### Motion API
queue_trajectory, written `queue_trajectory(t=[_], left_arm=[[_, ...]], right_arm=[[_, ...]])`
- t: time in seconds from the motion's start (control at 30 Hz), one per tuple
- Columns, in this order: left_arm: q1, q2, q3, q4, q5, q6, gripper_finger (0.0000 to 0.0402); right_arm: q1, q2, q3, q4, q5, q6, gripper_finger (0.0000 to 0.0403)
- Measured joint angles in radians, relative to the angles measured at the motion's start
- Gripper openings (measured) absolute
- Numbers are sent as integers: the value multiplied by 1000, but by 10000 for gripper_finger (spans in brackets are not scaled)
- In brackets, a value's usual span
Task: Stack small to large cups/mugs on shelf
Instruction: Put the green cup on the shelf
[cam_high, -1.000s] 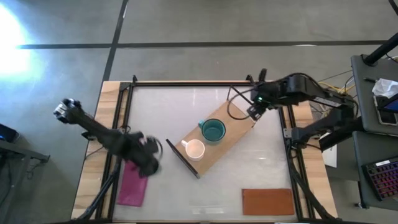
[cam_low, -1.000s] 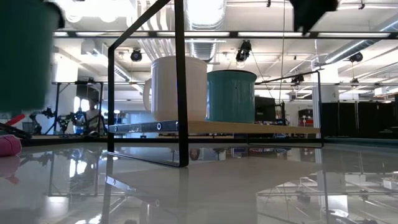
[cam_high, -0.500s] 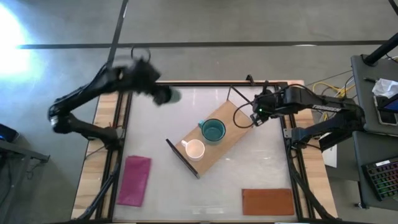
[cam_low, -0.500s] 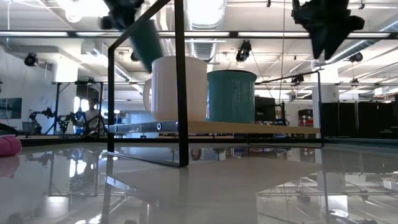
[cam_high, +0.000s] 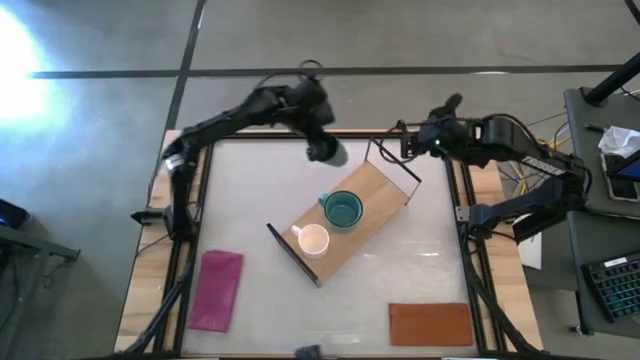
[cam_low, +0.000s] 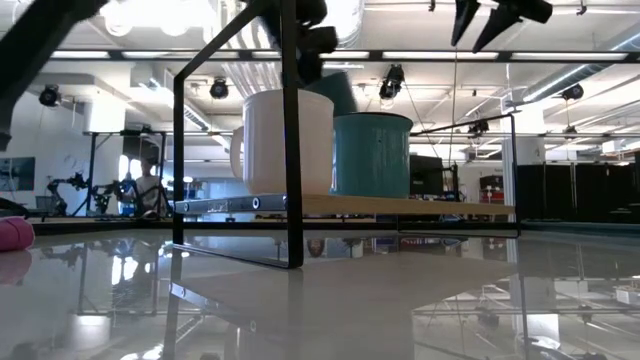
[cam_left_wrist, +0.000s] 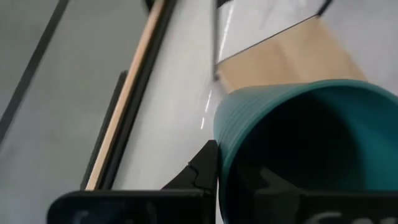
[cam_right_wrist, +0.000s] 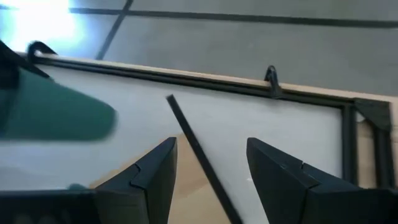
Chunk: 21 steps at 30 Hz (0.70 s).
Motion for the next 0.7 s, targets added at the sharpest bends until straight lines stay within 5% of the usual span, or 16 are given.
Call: queue_trajectory(t=[0.3,0.7], left_arm=[[-97,221,279,-7,46,13,0],[-180,323,288,82,75,-12,0]], right_arm=[[-165,-1,0,54,-221,-66,187],[-137,-1,-26,-130,-338,-96,187]])
